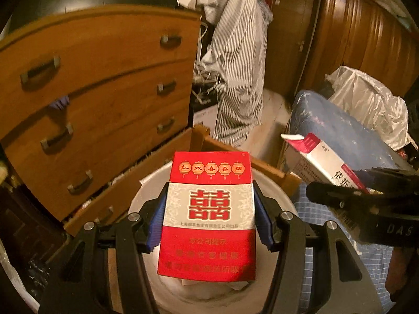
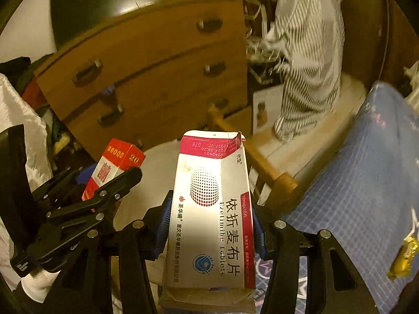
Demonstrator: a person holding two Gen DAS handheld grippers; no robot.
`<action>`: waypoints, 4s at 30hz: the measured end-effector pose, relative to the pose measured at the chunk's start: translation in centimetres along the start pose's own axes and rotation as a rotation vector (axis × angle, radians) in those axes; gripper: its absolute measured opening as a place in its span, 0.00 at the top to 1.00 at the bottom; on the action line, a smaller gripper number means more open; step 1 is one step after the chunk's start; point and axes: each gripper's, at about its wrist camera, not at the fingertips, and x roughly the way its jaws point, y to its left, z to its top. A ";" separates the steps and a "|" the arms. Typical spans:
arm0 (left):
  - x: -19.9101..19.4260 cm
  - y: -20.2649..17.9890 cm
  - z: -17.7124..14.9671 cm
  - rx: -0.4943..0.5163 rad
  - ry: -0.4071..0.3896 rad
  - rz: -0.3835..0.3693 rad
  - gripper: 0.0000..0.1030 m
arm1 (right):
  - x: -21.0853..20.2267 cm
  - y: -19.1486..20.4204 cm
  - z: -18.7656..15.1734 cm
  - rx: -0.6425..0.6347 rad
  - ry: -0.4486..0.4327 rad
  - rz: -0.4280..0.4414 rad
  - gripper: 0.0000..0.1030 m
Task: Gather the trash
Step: 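Open both tools to drop both boxes into the bucket, then move both open tools back over the trash on the bed, then grasp the cream sponge block with the right tool while the left tool grasps the white round lid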
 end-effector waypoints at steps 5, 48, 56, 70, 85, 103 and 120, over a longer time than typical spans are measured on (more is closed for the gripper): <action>2.5 1.4 -0.6 -0.011 0.057 0.012 0.47 | 3.0 -0.4 -0.6 0.013 0.052 0.014 0.49; -1.2 -13.1 -6.9 0.188 0.069 -0.256 0.22 | -16.5 -14.1 -22.7 0.171 -0.199 -0.106 0.26; 0.5 -29.0 -16.8 0.454 0.237 -0.494 0.22 | -23.8 -24.3 -39.3 0.326 -0.177 -0.332 0.26; 1.6 -43.1 -22.4 0.675 0.298 -0.606 0.22 | -23.6 -39.6 -43.9 0.433 -0.148 -0.444 0.50; 2.8 -51.2 -23.1 0.783 0.326 -0.645 0.24 | -29.5 -36.1 -52.8 0.555 -0.161 -0.475 0.66; 4.2 -52.9 -22.9 0.746 0.306 -0.564 0.51 | -29.3 -35.7 -51.2 0.451 -0.132 -0.479 0.52; 2.6 -51.6 -22.6 0.706 0.226 -0.500 0.63 | -28.6 -35.3 -51.8 0.460 -0.185 -0.558 0.70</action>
